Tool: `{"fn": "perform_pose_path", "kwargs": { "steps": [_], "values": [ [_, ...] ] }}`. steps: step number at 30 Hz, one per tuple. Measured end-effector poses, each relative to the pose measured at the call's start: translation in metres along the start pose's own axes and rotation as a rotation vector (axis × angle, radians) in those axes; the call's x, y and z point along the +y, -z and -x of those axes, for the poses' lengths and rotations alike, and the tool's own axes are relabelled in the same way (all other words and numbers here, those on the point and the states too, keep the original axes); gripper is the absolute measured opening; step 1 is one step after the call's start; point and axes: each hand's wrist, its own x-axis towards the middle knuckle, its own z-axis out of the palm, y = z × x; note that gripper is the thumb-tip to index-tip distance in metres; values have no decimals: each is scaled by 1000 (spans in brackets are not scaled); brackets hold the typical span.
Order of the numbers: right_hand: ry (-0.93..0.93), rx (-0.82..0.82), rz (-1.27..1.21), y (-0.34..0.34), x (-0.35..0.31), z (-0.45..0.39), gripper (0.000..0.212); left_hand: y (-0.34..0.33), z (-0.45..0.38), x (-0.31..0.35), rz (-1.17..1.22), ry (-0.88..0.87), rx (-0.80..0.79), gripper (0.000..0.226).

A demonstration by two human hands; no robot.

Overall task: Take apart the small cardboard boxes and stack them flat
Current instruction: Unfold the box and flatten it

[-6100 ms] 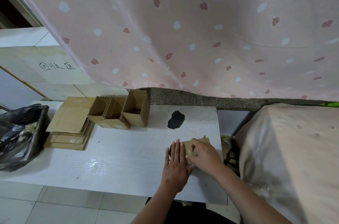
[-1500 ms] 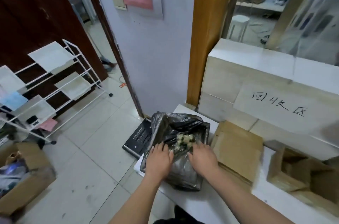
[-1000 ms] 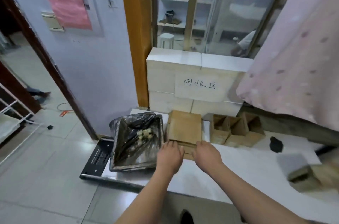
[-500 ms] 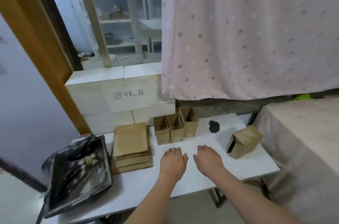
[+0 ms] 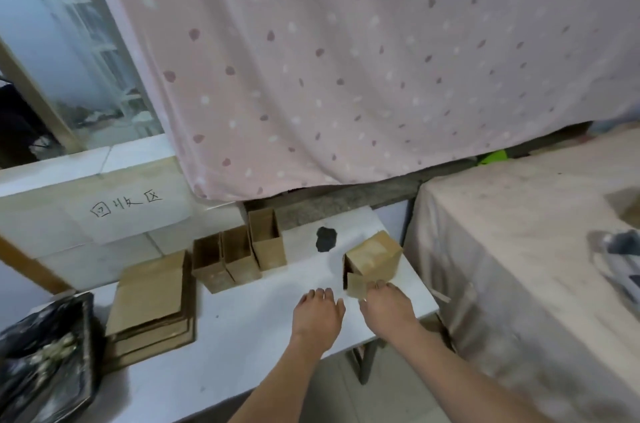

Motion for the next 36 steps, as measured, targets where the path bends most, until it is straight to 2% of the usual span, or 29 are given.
{"fn": "perform_pose_path", "kwargs": {
  "steps": [5,14,19,27,33,36],
  "values": [
    [-33,9,-38,0,46,-27,37,0,-37,29,-43,-56,-30,49],
    [-66,-53,12,0,85,-101,31,-2,-133,42,-173,-132,-96,34],
    [-105,-93,-16,13,104,-143,39,1,-183,56,-77,-136,-152,45],
    [-226,-226,-217,10,127,-207,38,-17,-234,75,76,-191,-152,55],
    [-345,-326,-355,-6,137,-228,44,-42,-246,79,135,-166,-188,87],
    [-370,-359,-395,-13,140,-237,34,-46,-249,80,157,-147,-217,101]
  ]
}}
